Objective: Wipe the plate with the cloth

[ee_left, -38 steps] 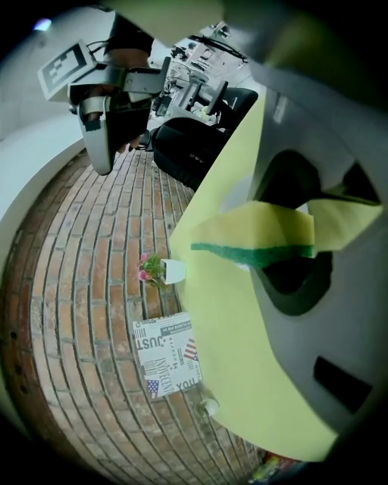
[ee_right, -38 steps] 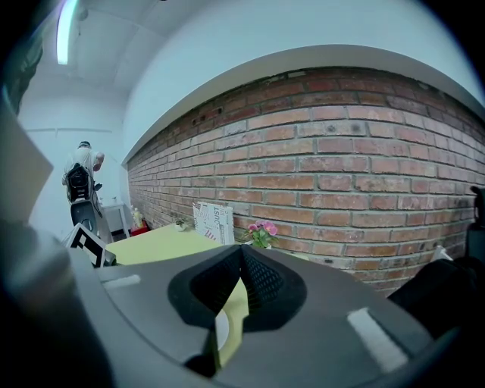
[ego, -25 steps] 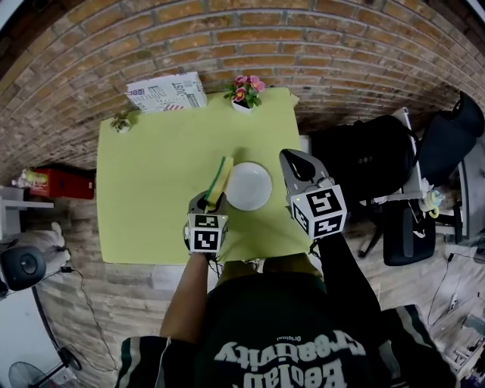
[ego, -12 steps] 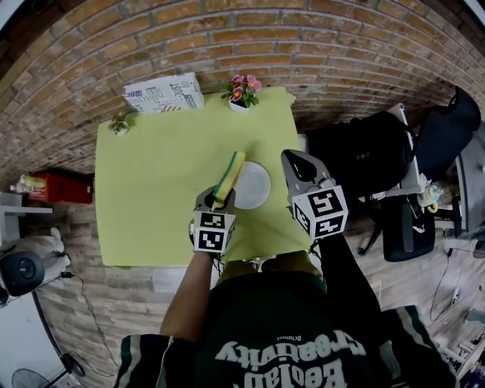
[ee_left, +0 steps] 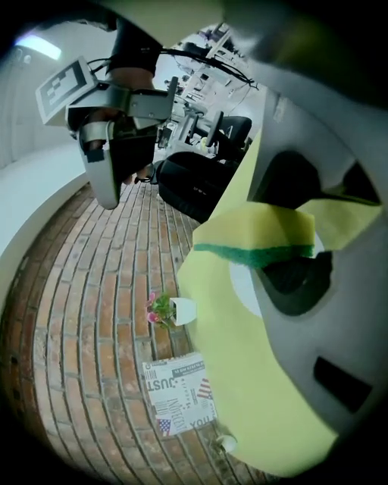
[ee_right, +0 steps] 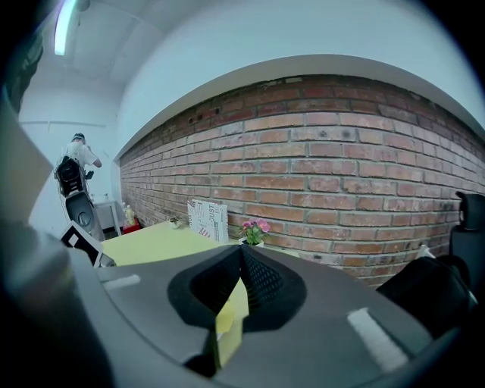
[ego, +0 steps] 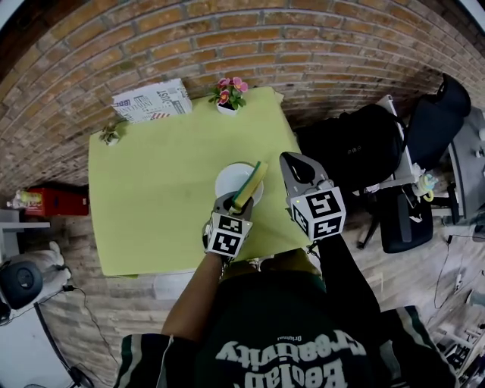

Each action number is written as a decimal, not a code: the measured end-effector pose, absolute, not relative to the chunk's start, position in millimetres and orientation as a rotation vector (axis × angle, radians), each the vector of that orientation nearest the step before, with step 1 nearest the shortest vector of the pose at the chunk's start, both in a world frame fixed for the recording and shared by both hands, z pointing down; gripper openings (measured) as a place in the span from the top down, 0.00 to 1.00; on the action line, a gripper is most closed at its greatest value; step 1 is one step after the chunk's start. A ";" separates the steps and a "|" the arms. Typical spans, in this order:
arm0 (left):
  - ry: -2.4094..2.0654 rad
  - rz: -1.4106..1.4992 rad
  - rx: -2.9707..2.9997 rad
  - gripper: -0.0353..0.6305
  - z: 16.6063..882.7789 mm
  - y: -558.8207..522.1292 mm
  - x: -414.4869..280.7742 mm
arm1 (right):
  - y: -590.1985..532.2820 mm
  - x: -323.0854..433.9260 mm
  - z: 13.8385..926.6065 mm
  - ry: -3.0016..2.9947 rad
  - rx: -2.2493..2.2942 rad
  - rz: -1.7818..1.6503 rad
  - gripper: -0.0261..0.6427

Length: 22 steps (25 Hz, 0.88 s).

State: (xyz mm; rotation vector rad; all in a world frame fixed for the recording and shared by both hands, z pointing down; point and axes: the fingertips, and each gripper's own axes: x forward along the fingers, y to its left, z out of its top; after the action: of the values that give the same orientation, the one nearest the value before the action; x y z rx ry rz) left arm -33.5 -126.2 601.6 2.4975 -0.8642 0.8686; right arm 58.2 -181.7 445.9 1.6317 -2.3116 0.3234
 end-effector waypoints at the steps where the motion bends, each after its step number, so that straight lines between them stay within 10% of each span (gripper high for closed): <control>1: -0.848 0.892 2.491 0.75 607.2 -122.4 -31.3 | -180.8 59.7 446.3 -2.307 1.635 0.325 0.94; 22: -1.030 0.968 2.367 0.75 621.6 -127.4 -90.4 | -181.0 26.7 449.9 -2.334 1.568 0.305 0.94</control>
State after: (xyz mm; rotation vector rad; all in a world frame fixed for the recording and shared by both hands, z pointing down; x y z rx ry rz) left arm -90.4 -127.4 621.6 2.3667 -1.0299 0.9682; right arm 26.7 -181.0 449.9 1.5676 -2.3337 0.3048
